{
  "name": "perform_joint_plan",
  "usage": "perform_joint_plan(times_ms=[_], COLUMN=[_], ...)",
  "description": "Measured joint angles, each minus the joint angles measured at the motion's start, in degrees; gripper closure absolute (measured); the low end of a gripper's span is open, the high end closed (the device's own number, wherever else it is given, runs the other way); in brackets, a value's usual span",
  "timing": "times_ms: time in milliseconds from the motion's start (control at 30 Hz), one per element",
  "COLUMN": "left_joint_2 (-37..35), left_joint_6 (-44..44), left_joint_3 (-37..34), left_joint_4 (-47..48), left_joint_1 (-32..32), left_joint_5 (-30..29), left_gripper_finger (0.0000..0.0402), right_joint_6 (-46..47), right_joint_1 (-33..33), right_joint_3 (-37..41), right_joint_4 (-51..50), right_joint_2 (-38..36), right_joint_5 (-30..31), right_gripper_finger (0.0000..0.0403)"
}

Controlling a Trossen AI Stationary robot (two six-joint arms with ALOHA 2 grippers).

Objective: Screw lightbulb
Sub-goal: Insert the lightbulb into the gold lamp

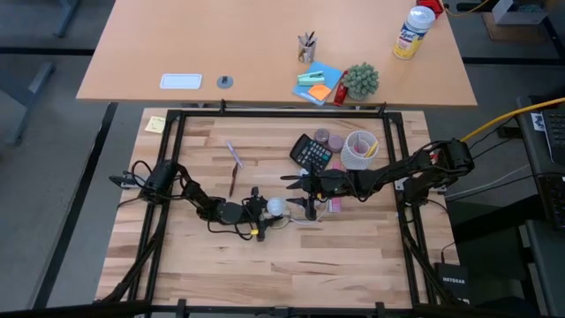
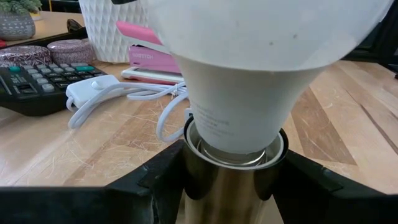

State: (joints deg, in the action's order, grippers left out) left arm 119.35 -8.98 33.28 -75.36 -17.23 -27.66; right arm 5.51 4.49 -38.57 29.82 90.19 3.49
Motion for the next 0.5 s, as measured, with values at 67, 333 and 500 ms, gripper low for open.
perform_joint_plan(times_ms=[67,333,500], left_joint_2=[0.0,0.0,0.0], left_joint_6=[0.0,2.0,1.9], left_joint_3=[0.0,0.0,0.0], left_joint_4=[0.0,1.9,2.6], left_joint_1=[0.0,0.0,0.0], left_joint_5=[0.0,0.0,0.0], left_gripper_finger=[0.0202,0.0202,0.0202], right_joint_6=[0.0,0.0,0.0], right_joint_1=[0.0,0.0,0.0], right_joint_3=[0.0,0.0,0.0], right_joint_4=[0.0,0.0,0.0], right_joint_2=[0.0,0.0,0.0], right_joint_5=[0.2,3.5,3.6], right_gripper_finger=[0.0205,0.0205,0.0205])
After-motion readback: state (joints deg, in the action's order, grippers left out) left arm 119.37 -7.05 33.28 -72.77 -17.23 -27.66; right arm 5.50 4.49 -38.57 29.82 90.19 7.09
